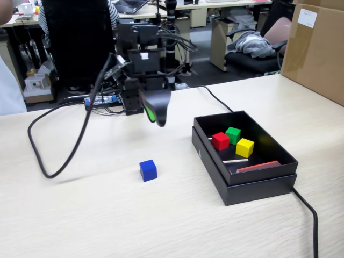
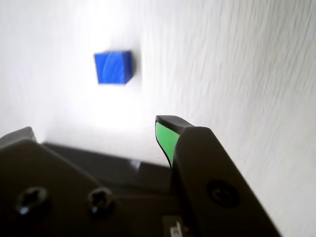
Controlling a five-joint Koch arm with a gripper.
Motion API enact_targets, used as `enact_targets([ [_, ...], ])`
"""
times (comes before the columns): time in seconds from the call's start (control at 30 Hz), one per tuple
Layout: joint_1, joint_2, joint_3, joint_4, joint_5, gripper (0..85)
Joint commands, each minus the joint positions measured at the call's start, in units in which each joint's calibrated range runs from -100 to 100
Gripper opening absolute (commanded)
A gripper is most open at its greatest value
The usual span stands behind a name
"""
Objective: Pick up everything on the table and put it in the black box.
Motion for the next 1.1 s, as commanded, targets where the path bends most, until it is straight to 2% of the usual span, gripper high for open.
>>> enact_targets([
  [0.0, -1.9, 4.0, 3.1, 0.2, -1.8, 49.1],
  [0.2, -3.5, 17.6, 8.4, 1.0, -2.2, 48.5],
  [0.6, -2.6, 35.3, 16.8, 1.0, -1.8, 47.1],
  [0.73, -2.6, 39.7, 19.5, 1.0, -2.1, 42.0],
  [0.87, -2.7, 40.8, 19.6, 1.0, -2.3, 25.3],
  [0.9, -2.7, 40.9, 20.3, 1.0, -2.2, 17.0],
  [1.0, -2.7, 40.3, 21.1, 1.0, -2.2, 8.9],
  [1.07, -2.7, 38.7, 20.9, 1.0, -2.3, 6.8],
])
